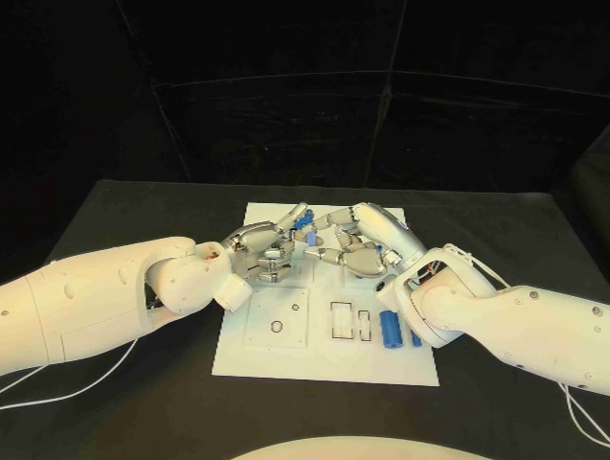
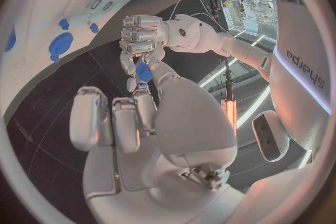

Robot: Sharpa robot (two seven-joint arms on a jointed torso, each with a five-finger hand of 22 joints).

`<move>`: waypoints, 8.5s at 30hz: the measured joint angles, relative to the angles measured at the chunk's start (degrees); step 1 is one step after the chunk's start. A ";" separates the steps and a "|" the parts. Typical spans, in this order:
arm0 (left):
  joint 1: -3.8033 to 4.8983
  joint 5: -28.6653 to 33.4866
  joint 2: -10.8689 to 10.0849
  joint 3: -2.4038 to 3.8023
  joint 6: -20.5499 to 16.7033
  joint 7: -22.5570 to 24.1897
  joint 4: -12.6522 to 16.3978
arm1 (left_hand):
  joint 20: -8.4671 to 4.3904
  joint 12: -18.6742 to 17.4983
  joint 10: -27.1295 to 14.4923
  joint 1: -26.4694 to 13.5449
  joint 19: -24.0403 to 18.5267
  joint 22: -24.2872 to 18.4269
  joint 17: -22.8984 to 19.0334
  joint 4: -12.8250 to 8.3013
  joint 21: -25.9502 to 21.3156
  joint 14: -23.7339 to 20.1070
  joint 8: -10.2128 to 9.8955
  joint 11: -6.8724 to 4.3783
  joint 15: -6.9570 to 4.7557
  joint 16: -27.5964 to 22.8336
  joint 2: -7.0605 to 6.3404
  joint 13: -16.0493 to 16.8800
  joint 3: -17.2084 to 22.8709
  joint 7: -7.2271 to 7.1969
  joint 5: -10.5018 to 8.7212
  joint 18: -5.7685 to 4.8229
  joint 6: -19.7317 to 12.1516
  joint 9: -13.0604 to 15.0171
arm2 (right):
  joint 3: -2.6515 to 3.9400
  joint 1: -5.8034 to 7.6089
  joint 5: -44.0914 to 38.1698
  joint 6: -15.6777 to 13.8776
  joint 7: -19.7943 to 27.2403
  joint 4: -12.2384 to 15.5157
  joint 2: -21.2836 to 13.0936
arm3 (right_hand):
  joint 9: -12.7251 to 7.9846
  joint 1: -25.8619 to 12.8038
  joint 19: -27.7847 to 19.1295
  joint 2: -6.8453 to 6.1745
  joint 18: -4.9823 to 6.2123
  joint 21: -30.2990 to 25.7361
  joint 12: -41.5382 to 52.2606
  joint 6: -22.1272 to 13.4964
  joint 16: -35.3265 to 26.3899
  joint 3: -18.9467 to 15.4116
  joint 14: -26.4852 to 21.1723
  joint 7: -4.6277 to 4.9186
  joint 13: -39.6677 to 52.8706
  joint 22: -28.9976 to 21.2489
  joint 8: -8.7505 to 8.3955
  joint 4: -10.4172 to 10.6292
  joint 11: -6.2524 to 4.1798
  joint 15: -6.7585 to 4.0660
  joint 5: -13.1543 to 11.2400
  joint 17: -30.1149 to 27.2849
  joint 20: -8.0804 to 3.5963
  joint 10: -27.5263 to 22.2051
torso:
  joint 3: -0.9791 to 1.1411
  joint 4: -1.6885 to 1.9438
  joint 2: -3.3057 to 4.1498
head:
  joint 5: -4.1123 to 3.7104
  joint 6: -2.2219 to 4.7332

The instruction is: Assemble the parts on the task board

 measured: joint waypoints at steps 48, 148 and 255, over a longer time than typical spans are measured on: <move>0.01 -1.67 -0.63 0.01 -0.95 0.10 -1.35 | 0.01 -0.41 0.20 0.70 -0.01 -0.01 -0.01 -0.48 -0.02 -0.21 0.16 -0.20 -0.20 0.00 -0.25 -0.69 0.79 0.00 0.00 0.00 -0.01 0.50 | 0.00 0.00 -0.16 0.08 -0.42 0.22 -0.61 | 0.17 0.11 0.00 0.10 0.00 0.00 0.00 0.68 0.00 0.29 0.00 -0.29 0.02 0.04 0.17 -0.30 0.00 0.00 0.07 0.03 0.00 0.00 | 0.02 -0.02 -0.01 | -0.08 -0.30; 3.19 -0.68 -5.25 0.13 -12.88 12.93 -0.98 | 6.60 -40.34 -31.24 13.19 -28.95 -49.95 -37.69 -14.63 -50.30 -26.41 -0.31 6.45 5.96 -47.06 -4.45 -40.78 -1.52 5.72 0.00 6.23 -10.46 2.16 | -0.05 0.66 -11.59 21.33 -24.89 -18.04 16.28 | 0.08 0.23 0.21 -0.36 0.00 0.24 -0.96 1.18 0.00 1.53 0.00 -0.17 -0.09 -0.01 -0.96 -0.91 -0.21 0.00 -2.06 0.00 -0.21 -0.21 | 0.01 -0.04 0.01 | 1.02 -1.74; 12.12 -50.84 6.18 -1.85 1.44 -35.34 -8.26 | -1.42 -7.22 -6.97 5.85 -1.25 -5.26 0.03 -9.39 -5.53 -0.22 15.92 -1.24 -1.24 0.00 -4.02 -11.97 -3.72 -1.36 0.00 1.31 -4.82 13.78 | -0.17 11.17 7.92 12.26 -16.27 -7.20 -5.99 | 0.04 0.26 -5.65 -2.59 1.81 -9.42 -34.24 -6.94 -13.85 -12.21 0.01 1.48 -29.32 -16.88 -2.42 8.41 1.13 0.79 11.72 -6.14 0.71 -16.70 | 1.45 -1.56 -2.58 | 3.15 -2.82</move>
